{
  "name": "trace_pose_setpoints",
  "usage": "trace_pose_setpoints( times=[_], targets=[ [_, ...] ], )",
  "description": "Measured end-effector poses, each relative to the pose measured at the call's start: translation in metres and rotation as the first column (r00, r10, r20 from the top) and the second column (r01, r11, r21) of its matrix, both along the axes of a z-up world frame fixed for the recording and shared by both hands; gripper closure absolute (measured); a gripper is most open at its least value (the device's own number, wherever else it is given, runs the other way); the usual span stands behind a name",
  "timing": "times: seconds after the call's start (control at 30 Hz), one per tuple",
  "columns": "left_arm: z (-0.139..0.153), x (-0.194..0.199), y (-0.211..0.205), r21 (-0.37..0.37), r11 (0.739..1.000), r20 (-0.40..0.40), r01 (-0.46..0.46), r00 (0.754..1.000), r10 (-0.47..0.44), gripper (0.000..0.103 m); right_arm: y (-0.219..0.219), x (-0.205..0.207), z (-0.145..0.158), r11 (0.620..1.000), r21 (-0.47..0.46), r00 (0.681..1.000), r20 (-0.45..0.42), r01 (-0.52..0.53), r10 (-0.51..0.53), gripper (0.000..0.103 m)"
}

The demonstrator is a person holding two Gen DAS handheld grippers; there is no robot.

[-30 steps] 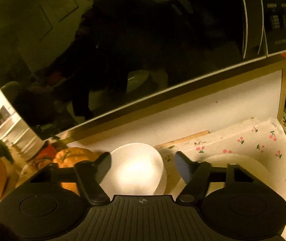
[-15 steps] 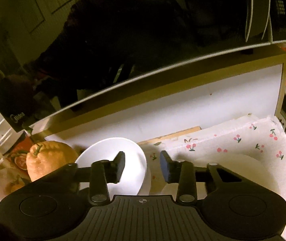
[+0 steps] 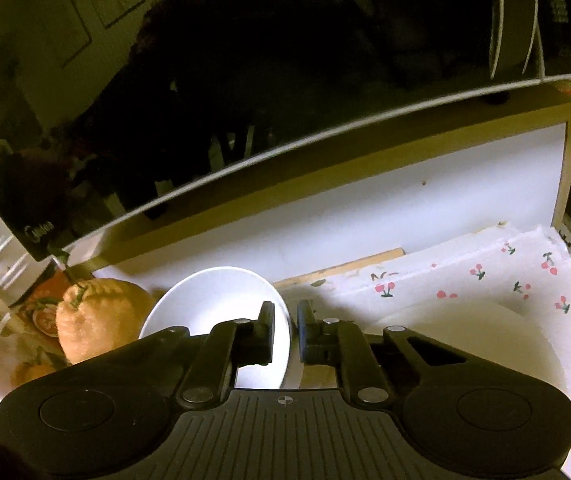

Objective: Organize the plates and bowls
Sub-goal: 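Close both grippers on the white bowl rim, then lift the white bowl with both grippers and carry it toward the white plates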

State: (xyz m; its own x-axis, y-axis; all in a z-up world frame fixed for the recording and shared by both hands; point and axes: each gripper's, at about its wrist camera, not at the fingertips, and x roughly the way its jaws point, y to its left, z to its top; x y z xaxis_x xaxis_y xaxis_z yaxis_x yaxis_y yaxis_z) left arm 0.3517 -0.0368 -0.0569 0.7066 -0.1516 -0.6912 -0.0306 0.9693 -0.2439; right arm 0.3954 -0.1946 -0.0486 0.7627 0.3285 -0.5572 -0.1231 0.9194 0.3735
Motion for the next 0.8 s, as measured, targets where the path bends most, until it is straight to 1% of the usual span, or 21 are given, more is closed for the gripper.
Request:
trace_pose_setpoints(
  times=[0.23, 0.4, 0.53, 0.6, 0.73, 0.8],
  targets=[
    [0.019, -0.017, 0.0, -0.019, 1.0, -0.001, -0.003, 1.0, 0.003, 0.093, -0.005, -0.019, 0.016, 1.0, -0.001, 1.0, -0.002, 0.012, -0.012, 0.091],
    [0.038, -0.036, -0.002, -0.041, 0.999, 0.005, 0.007, 1.0, -0.007, 0.092, -0.009, -0.038, 0.035, 1.0, -0.009, 1.0, 0.001, 0.015, -0.015, 0.091],
    [0.045, -0.055, -0.003, -0.057, 0.998, 0.002, 0.022, 1.0, -0.022, 0.092, -0.012, -0.058, 0.051, 1.0, -0.014, 1.0, 0.003, 0.01, -0.01, 0.091],
    [0.046, -0.067, -0.007, -0.068, 0.997, -0.007, 0.035, 0.999, -0.035, 0.092, -0.012, -0.069, 0.058, 1.0, -0.029, 1.0, -0.002, 0.011, -0.011, 0.091],
    [0.046, -0.088, -0.011, -0.118, 0.992, -0.034, 0.054, 0.998, -0.059, 0.092, -0.017, -0.091, 0.064, 0.997, -0.077, 1.0, -0.023, 0.015, -0.017, 0.091],
    [0.046, -0.099, -0.015, -0.126, 0.99, -0.042, 0.069, 0.996, -0.075, 0.092, -0.021, -0.103, 0.068, 0.995, -0.098, 0.999, -0.042, 0.018, -0.023, 0.091]
  ],
)
